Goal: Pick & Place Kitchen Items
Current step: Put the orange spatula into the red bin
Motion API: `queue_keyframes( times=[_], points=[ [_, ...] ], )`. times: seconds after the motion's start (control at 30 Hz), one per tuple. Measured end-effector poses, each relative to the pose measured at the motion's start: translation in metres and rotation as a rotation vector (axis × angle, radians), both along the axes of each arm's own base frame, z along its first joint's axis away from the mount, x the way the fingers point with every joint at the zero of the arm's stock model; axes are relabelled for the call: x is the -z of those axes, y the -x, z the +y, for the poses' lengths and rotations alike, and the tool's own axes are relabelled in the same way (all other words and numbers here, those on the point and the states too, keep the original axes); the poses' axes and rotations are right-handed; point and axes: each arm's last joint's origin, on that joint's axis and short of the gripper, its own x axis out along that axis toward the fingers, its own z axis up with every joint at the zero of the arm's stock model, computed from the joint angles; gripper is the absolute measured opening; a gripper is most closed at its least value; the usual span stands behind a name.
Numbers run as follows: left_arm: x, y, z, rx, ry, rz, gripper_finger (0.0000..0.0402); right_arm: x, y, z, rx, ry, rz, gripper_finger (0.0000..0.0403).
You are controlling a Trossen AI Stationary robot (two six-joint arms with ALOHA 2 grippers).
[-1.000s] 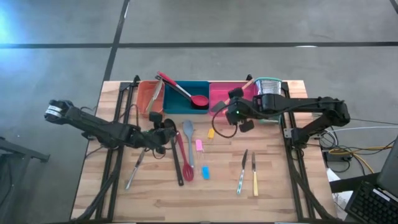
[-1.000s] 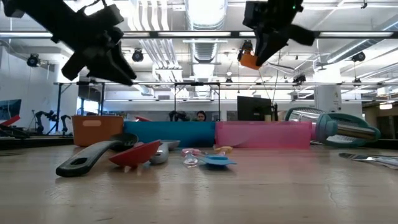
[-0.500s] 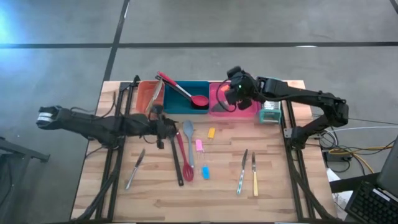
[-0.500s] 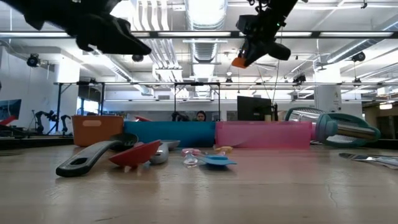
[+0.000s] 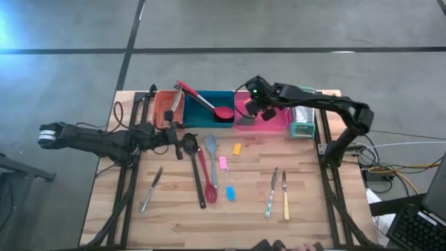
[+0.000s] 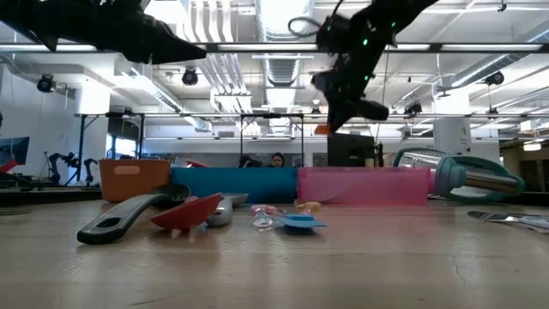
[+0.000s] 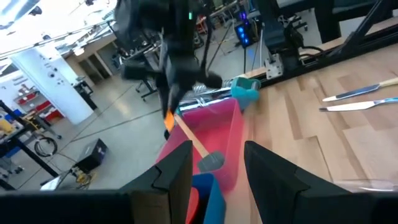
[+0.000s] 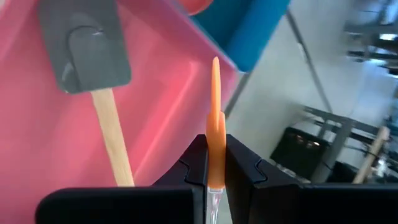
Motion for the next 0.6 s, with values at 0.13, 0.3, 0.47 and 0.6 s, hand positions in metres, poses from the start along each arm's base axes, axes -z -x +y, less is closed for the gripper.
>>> queue_keyframes(
  times=[0.13,0.3,0.47,0.6],
  points=[
    [0.001,0.000,0.000,0.000,0.004,0.005,0.0149,0.028,-0.011,-0.006,-0.015,-0.029,0.080,0.0018],
    [0.001,0.000,0.000,-0.001,0.007,0.009,0.0149,0.051,-0.020,-0.011,0.001,-0.058,0.110,0.0018],
    [0.001,0.000,0.000,-0.001,0.008,0.008,0.0149,0.059,-0.024,-0.012,-0.011,-0.088,0.099,0.0018],
    [0.001,0.000,0.000,-0.002,0.009,0.008,0.0149,0.057,-0.024,-0.010,-0.011,-0.138,0.056,0.0018]
  ],
)
